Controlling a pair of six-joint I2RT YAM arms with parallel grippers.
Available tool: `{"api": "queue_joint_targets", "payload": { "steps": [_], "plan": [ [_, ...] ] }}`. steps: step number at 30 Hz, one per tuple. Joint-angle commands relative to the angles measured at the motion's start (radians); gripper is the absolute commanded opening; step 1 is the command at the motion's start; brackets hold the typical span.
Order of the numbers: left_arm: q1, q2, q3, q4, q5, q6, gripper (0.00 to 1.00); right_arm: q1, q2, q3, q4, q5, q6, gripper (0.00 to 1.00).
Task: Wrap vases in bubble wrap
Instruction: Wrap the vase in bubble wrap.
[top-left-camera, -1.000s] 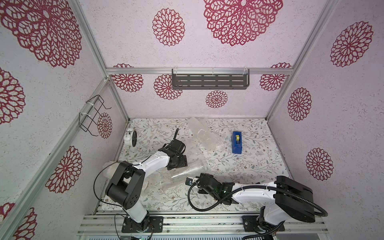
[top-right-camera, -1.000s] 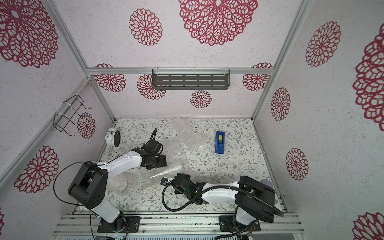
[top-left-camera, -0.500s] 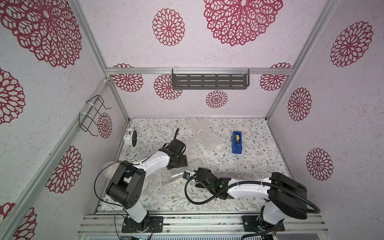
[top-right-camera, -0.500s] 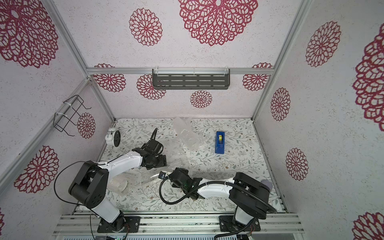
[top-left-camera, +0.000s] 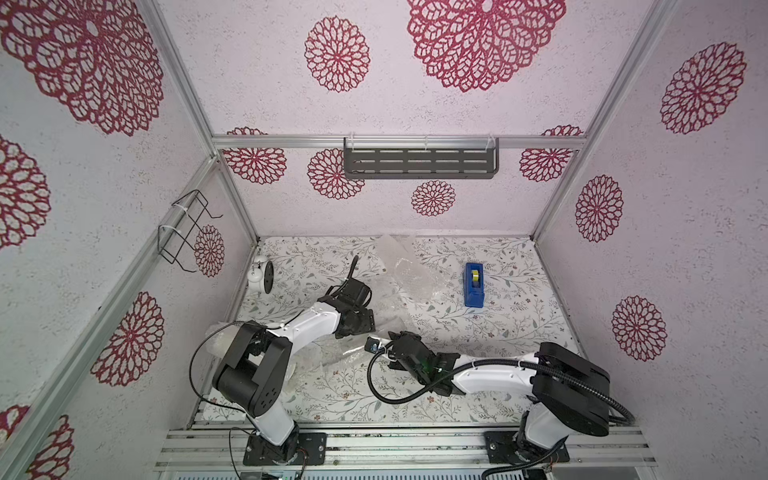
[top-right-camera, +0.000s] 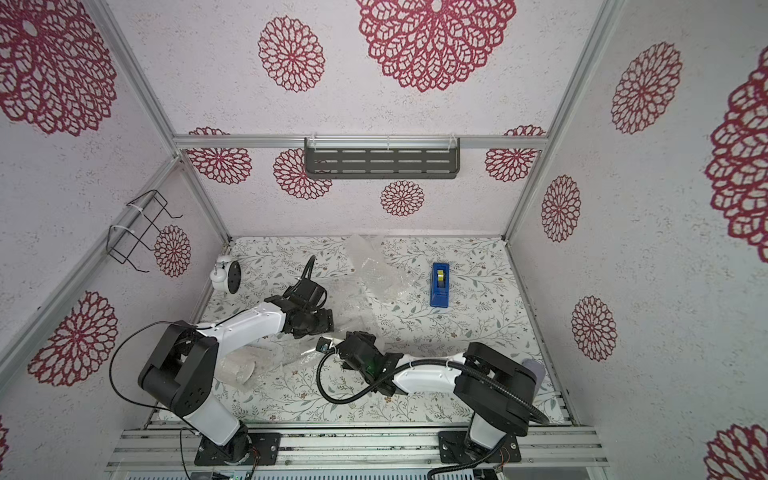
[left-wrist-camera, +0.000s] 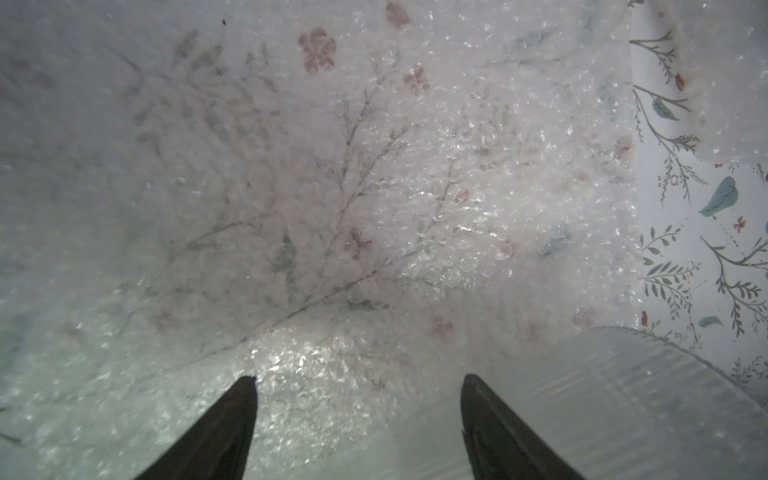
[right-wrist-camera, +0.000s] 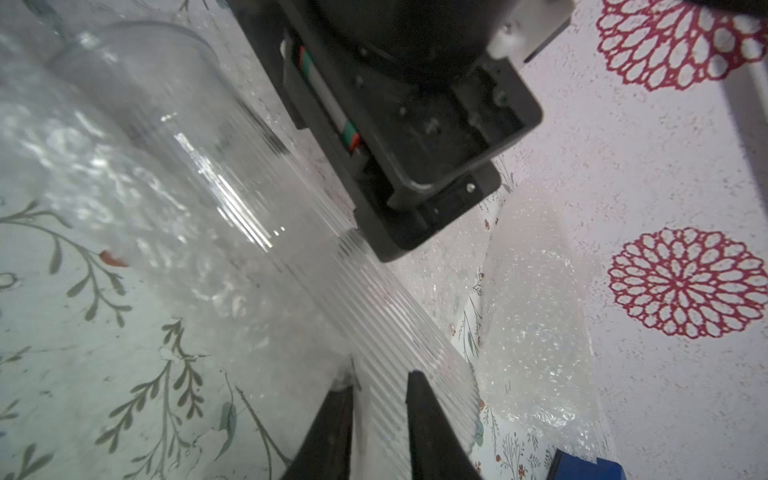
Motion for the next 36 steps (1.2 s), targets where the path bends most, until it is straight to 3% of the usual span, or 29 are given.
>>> {"api": "queue_joint_targets", "payload": {
  "steps": [1,13,23,28,32,36],
  "plan": [
    [-0.009,0.001,0.006,0.003,0.002,0.016,0.79,-0.014,-0.008,0.024,0.047,0.025,0.01,0.32],
    [-0.009,-0.01,0.011,-0.005,-0.007,0.017,0.78,-0.043,0.005,0.022,0.064,0.001,0.028,0.52],
    [-0.001,-0.067,0.02,-0.032,-0.063,0.005,0.78,-0.068,0.012,0.019,0.053,-0.059,0.054,0.56],
    [0.002,-0.239,0.002,-0.123,-0.214,-0.039,0.81,-0.085,0.017,0.01,0.059,-0.096,0.077,0.56],
    [-0.016,-0.48,-0.111,-0.175,-0.314,-0.098,0.8,-0.103,0.019,0.007,0.068,-0.131,0.097,0.56],
    [-0.121,-0.643,-0.156,-0.292,-0.417,-0.177,0.76,-0.126,0.029,0.014,0.077,-0.161,0.116,0.57]
  ]
}}
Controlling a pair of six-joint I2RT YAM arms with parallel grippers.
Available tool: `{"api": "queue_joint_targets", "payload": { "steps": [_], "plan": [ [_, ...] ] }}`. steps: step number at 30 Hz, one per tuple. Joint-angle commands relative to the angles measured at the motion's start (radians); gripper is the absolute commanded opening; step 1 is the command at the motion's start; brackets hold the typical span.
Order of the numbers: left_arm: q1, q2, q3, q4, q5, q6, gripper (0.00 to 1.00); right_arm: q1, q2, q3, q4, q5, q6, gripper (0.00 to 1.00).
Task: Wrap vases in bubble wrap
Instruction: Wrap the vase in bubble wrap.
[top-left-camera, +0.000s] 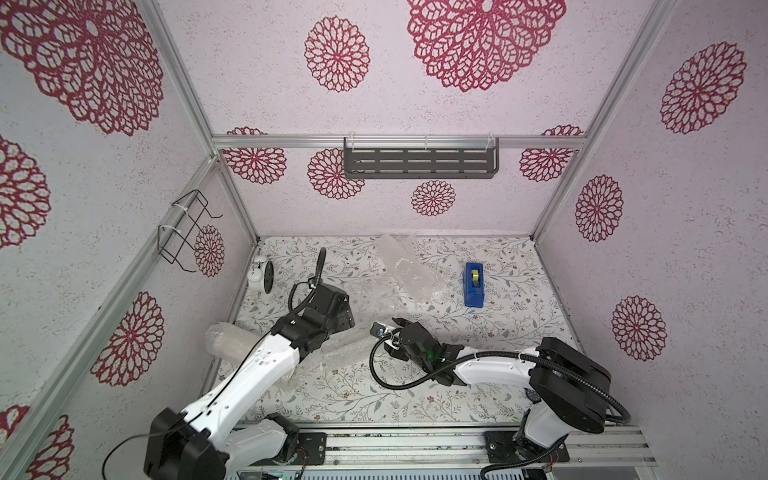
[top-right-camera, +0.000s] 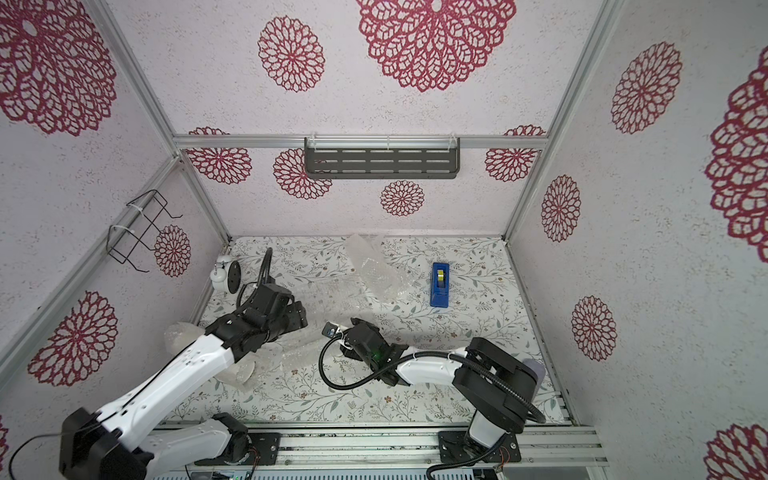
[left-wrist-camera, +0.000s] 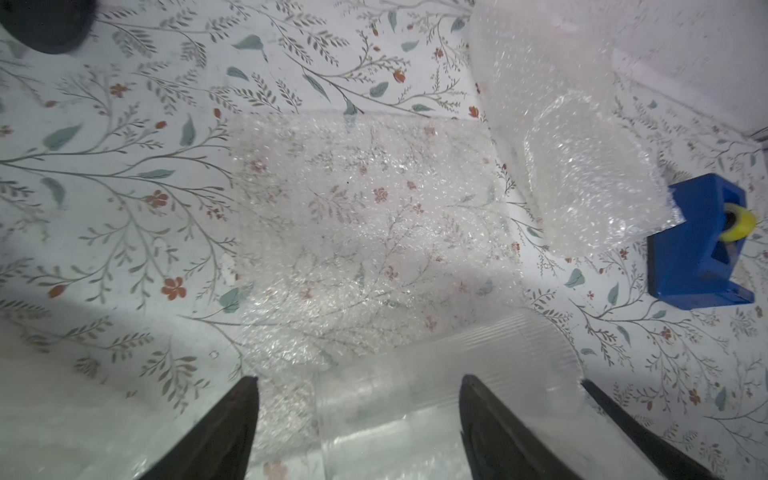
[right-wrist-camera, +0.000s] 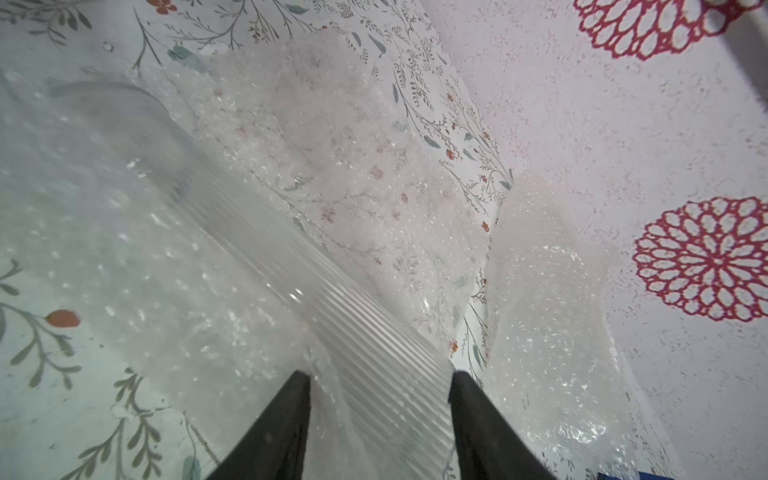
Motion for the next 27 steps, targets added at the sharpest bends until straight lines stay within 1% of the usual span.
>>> {"api": "queue_joint_targets", "payload": {
  "steps": [1,3,5,8,10,14,19,21,27],
  "plan": [
    [-0.107,-0.067,-0.035,-0.144,-0.126,-0.097,0.76,-0.029,0.021,0.018,-0.004,-0.038,0.04,0.57],
    [-0.175,-0.087,-0.043,-0.175,-0.134,-0.156,0.75,-0.037,0.027,0.023,0.001,-0.048,0.044,0.57],
    [-0.228,-0.08,-0.057,-0.161,-0.131,-0.19,0.74,-0.043,0.033,0.03,0.004,-0.06,0.044,0.57],
    [-0.274,-0.037,-0.07,-0.124,-0.119,-0.214,0.74,-0.05,0.044,0.047,0.0,-0.069,0.041,0.57],
    [-0.281,0.001,-0.082,-0.073,-0.099,-0.215,0.74,-0.053,0.05,0.058,-0.005,-0.076,0.038,0.57],
    [-0.272,0.078,-0.095,0.005,-0.097,-0.214,0.74,-0.058,0.058,0.066,-0.005,-0.081,0.036,0.57],
    [-0.198,0.184,-0.087,0.031,-0.073,-0.238,0.74,-0.07,0.065,0.064,0.004,-0.096,0.042,0.59],
    [-0.173,0.218,-0.084,0.039,-0.068,-0.243,0.75,-0.075,0.067,0.065,0.009,-0.106,0.046,0.62],
    [-0.129,0.277,-0.076,0.057,-0.063,-0.238,0.75,-0.085,0.072,0.069,0.026,-0.101,0.047,0.66]
  ]
}}
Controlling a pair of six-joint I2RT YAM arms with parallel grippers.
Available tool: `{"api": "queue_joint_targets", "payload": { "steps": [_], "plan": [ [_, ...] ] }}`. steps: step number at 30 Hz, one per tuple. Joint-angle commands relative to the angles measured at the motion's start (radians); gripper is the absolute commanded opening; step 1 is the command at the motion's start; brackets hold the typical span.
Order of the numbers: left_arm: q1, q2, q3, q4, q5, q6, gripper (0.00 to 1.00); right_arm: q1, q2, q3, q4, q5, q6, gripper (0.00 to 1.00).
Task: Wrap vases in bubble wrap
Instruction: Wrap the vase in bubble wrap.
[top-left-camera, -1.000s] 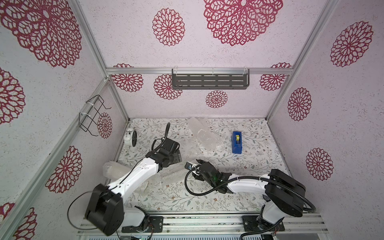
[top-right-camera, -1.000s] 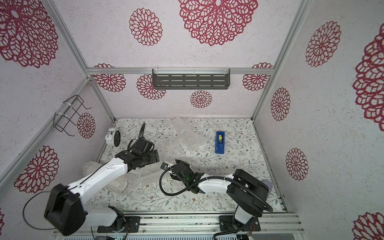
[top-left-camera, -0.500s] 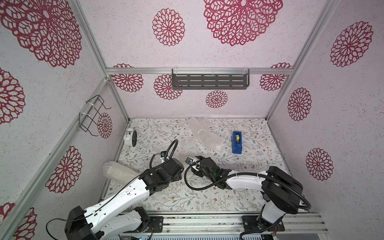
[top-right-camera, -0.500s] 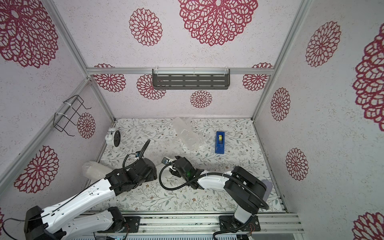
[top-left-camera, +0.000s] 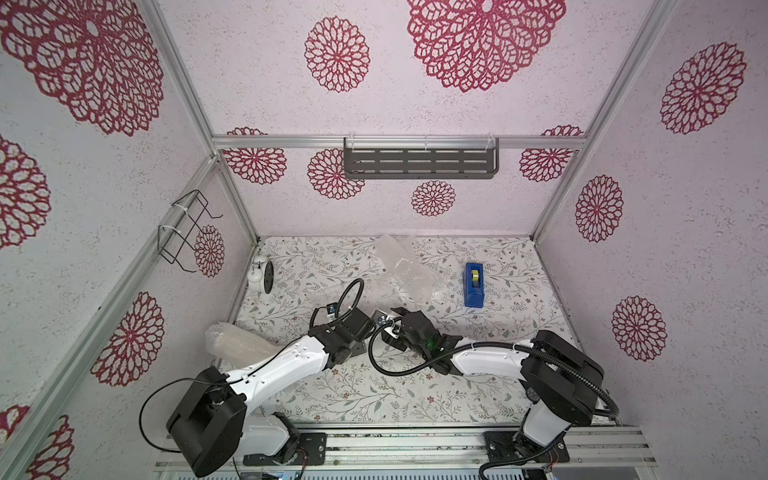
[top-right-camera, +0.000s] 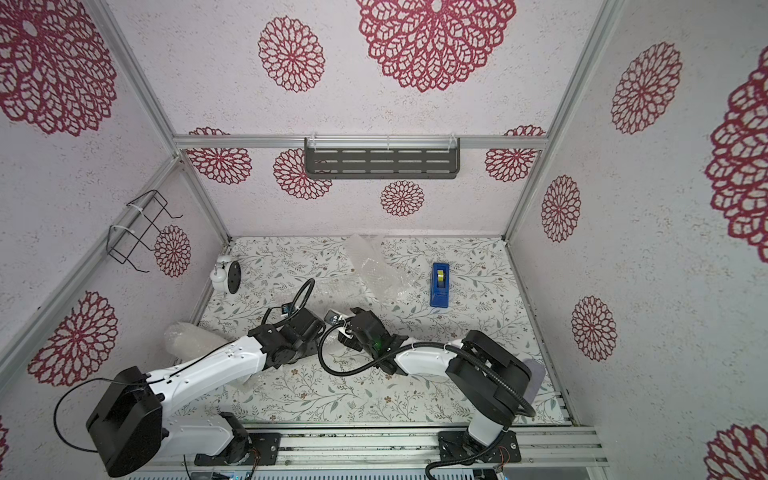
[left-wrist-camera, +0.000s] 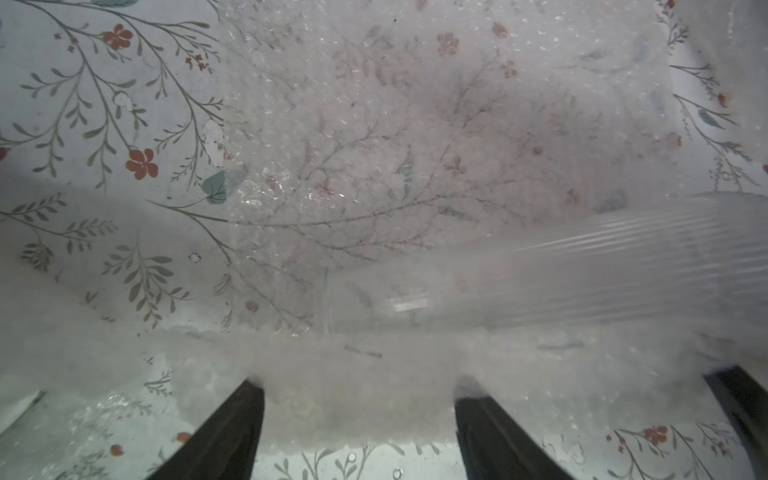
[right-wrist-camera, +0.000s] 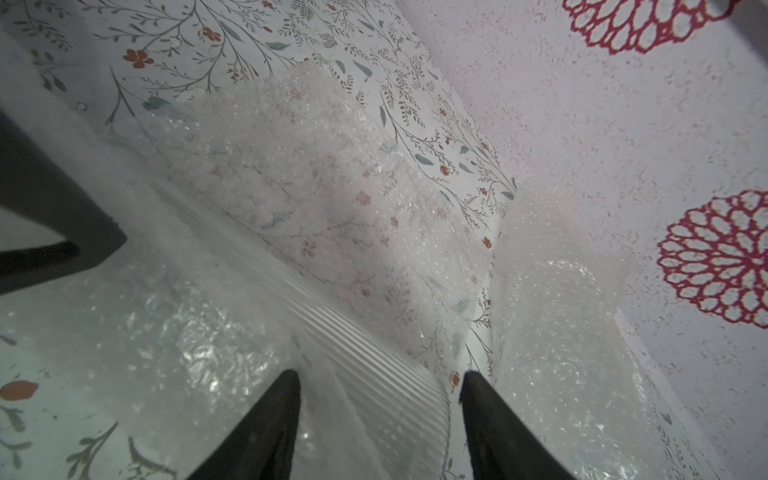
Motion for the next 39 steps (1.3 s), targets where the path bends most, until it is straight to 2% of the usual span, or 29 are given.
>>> {"api": "queue_joint_targets", "payload": {
  "steps": [1,8,12,16,18,20,23,27,34,39],
  "plan": [
    [0.021,0.016,0.016,0.033,-0.001,-0.018,0.75,-0.015,0.022,0.019,-0.024,-0.008,0.015,0.67],
    [0.037,0.025,0.003,0.035,0.0,-0.01,0.75,-0.044,-0.008,0.043,-0.055,-0.024,0.014,0.79],
    [0.046,0.024,-0.018,0.058,0.015,-0.009,0.75,-0.08,-0.084,0.003,-0.023,-0.095,-0.017,0.81],
    [0.05,0.022,-0.027,0.068,0.027,-0.009,0.74,-0.11,-0.19,-0.112,0.111,-0.245,-0.16,0.84],
    [0.05,0.021,-0.029,0.07,0.028,-0.008,0.74,-0.136,-0.231,-0.134,0.097,-0.353,-0.207,0.85],
    [0.052,0.019,-0.031,0.071,0.03,-0.006,0.74,-0.16,-0.25,-0.124,0.007,-0.487,-0.275,0.86],
    [0.051,0.016,-0.036,0.073,0.032,-0.006,0.74,-0.167,-0.231,-0.09,-0.132,-0.605,-0.405,0.87],
    [0.051,0.01,-0.04,0.074,0.032,-0.006,0.74,-0.17,-0.165,-0.022,-0.272,-0.684,-0.528,0.88],
    [0.053,0.007,-0.041,0.07,0.032,-0.006,0.74,-0.17,-0.07,0.082,-0.425,-0.718,-0.612,0.87],
    [0.053,0.01,-0.04,0.071,0.035,-0.005,0.74,-0.18,-0.009,0.128,-0.445,-0.693,-0.634,0.87]
  ]
}}
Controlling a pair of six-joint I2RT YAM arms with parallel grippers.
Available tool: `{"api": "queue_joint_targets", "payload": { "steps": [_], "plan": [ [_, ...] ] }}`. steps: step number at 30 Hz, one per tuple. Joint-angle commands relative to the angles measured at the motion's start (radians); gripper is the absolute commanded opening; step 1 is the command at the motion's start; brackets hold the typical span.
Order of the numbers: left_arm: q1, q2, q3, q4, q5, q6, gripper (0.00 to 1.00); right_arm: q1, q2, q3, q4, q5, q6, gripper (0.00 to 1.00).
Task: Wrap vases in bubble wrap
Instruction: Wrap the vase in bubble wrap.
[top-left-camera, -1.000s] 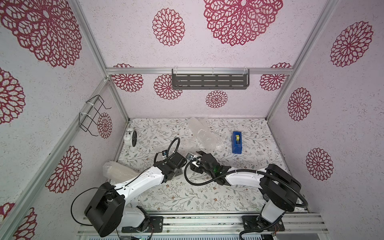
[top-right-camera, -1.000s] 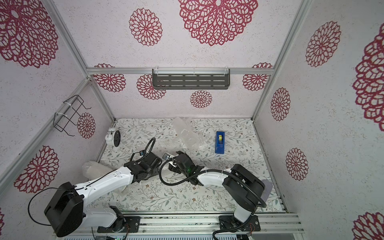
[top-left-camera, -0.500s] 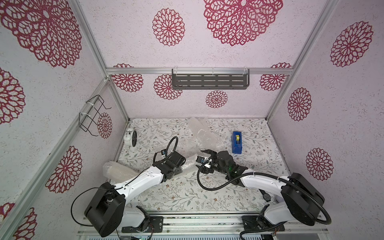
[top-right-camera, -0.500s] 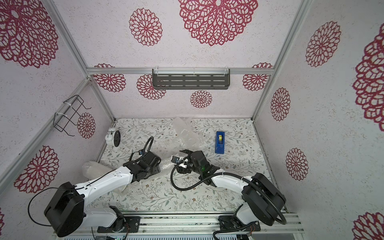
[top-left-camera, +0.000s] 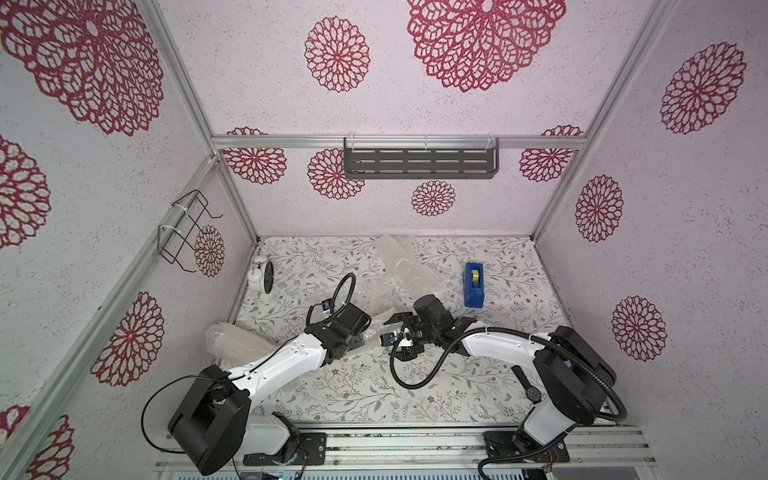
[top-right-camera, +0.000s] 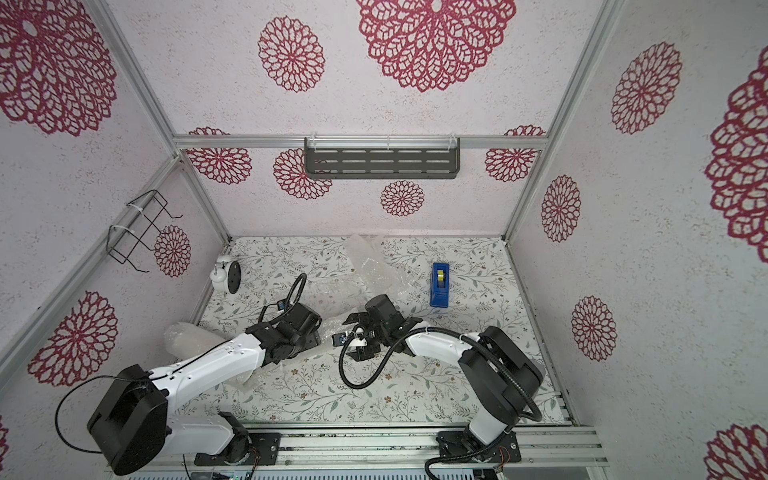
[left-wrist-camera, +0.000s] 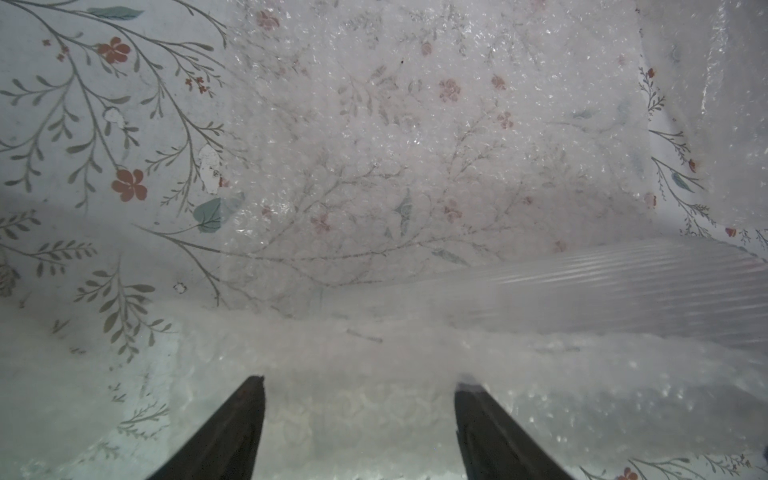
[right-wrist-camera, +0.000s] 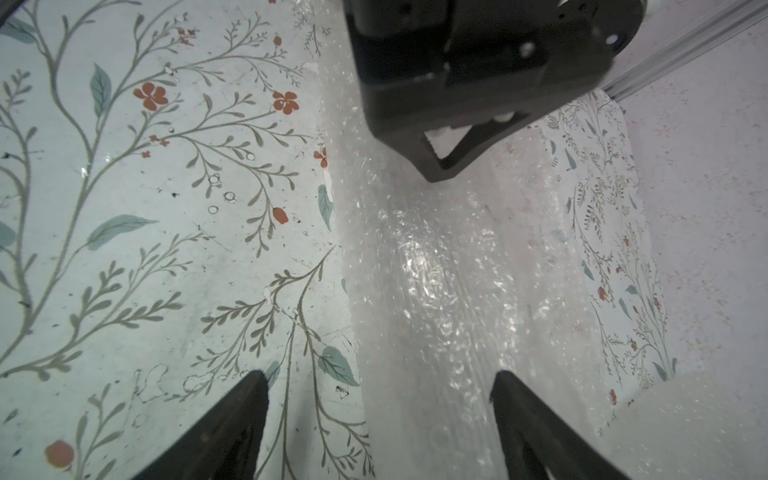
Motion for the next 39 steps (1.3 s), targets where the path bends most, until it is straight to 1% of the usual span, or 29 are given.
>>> {"api": "queue_joint_targets", "payload": {
  "steps": [1,7,22,30,33,39],
  "plan": [
    [0.006,0.005,-0.023,-0.022,0.017,-0.005,0.74,-0.017,0.019,0.037,-0.04,-0.021,-0.05,0.87],
    [0.008,0.008,-0.022,-0.019,0.017,-0.001,0.74,-0.033,0.055,0.076,-0.045,0.007,-0.084,0.88],
    [0.01,0.011,-0.029,-0.012,0.018,-0.001,0.74,-0.054,0.145,0.189,-0.16,0.099,-0.164,0.92],
    [0.025,0.013,-0.022,-0.012,0.013,0.009,0.74,-0.076,0.197,0.218,-0.237,0.106,-0.193,0.92],
    [0.046,0.01,-0.009,-0.015,0.007,0.026,0.74,-0.083,0.217,0.223,-0.256,0.122,-0.205,0.92],
    [0.153,0.006,0.019,0.007,0.028,0.093,0.74,-0.09,0.242,0.235,-0.27,0.131,-0.22,0.91]
  ]
}}
